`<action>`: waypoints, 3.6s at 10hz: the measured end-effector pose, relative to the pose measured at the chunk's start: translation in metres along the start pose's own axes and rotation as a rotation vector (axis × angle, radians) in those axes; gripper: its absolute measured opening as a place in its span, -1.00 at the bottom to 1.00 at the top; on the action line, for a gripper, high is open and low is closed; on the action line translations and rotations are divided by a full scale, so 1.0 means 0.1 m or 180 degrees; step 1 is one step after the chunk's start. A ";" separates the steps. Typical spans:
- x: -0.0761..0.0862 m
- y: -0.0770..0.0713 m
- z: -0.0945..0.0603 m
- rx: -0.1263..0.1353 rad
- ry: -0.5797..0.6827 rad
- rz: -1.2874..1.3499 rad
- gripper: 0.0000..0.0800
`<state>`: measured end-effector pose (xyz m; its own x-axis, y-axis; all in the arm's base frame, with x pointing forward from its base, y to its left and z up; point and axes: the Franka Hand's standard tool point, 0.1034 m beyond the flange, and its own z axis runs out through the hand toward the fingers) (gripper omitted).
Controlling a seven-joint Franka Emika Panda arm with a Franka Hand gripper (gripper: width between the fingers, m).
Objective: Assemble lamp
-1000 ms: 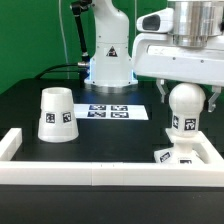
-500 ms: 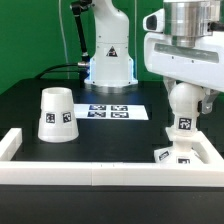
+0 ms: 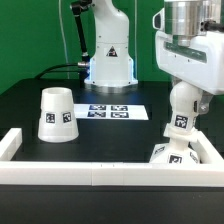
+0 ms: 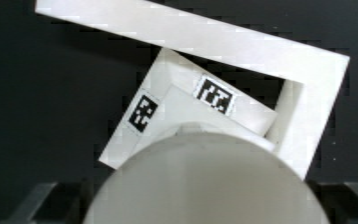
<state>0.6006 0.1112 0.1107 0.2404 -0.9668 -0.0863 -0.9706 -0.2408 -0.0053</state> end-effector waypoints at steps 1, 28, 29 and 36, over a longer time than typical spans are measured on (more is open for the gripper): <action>-0.01 0.00 0.00 -0.0001 0.0000 -0.0053 0.60; 0.10 0.96 -0.11 -0.0371 0.0176 -0.3630 0.75; 0.30 1.12 -0.16 -0.0303 0.0152 -0.3749 0.75; 0.96 1.33 -0.24 -0.0166 0.0089 -0.4095 0.75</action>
Offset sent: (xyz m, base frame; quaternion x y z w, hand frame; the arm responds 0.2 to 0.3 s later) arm 0.0000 0.0000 0.0000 0.0000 0.0000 0.0000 1.0000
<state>0.4950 -0.0156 0.1259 0.9989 -0.0393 -0.0273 -0.0402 -0.9987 -0.0300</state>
